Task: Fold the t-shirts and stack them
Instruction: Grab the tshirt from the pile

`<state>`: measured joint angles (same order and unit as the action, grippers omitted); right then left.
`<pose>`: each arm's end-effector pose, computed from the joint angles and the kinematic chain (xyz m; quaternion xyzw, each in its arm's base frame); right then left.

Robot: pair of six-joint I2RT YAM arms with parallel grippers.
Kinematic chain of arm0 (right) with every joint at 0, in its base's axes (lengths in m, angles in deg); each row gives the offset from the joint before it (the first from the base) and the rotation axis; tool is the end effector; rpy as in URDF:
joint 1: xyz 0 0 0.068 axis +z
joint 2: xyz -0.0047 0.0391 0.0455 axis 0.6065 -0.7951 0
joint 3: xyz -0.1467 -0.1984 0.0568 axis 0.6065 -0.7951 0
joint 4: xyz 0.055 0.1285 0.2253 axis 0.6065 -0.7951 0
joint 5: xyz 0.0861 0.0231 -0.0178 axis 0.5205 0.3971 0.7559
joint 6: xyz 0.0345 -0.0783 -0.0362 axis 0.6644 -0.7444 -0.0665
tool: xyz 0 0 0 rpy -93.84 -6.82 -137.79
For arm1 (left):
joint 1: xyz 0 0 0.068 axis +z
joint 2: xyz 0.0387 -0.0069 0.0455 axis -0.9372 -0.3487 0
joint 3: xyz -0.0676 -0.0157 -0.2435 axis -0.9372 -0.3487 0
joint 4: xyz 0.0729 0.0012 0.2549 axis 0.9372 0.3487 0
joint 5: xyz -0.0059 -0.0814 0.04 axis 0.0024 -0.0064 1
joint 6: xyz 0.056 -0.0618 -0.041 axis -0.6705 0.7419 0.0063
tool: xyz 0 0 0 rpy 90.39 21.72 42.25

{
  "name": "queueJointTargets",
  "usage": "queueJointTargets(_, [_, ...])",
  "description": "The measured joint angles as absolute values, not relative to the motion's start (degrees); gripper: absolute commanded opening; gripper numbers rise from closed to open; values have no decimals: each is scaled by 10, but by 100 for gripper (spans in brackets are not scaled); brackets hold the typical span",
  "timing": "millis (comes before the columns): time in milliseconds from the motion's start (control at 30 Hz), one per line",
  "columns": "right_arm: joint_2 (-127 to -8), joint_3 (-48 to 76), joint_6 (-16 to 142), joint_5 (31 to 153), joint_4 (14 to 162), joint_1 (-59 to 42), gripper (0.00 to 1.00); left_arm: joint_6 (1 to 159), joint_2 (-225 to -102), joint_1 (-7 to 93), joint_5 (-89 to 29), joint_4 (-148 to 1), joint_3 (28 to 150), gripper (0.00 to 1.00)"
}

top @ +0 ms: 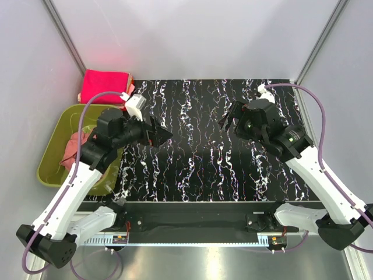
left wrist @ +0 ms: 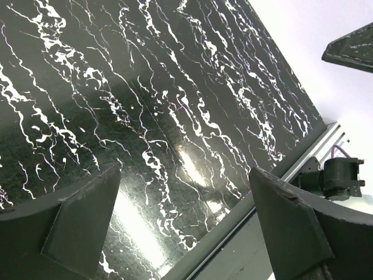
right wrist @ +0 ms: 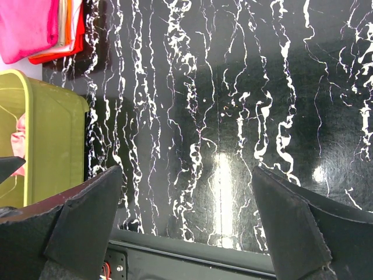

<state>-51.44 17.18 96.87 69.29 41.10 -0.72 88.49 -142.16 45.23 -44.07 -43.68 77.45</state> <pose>0.2313 0.1453 0.3653 0.0925 0.8730 0.2015 0.4345 0.2230 -0.1361 0.3429 0.1376 0.8062 -0.3585 0.4502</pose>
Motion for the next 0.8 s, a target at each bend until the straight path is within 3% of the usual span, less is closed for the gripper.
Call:
queueJointTargets(200, [-505, 169, 969, 698, 411, -7, 100, 897, -1422, 452, -360, -396, 828, 99])
queueJointTargets(367, [-503, 158, 968, 704, 411, -7, 100, 913, -1459, 479, -234, -317, 941, 99])
queueJointTargets(533, [-486, 145, 964, 719, 418, -7, 100, 954, -1512, 648, -139, -268, 1015, 99])
queueJointTargets(633, [-471, 136, 959, 731, 425, -7, 100, 1001, -1509, 714, -83, -245, 991, 90])
queueJointTargets(800, [-457, 125, 957, 754, 439, -7, 100, 1070, -1508, 794, -38, -240, 923, 90])
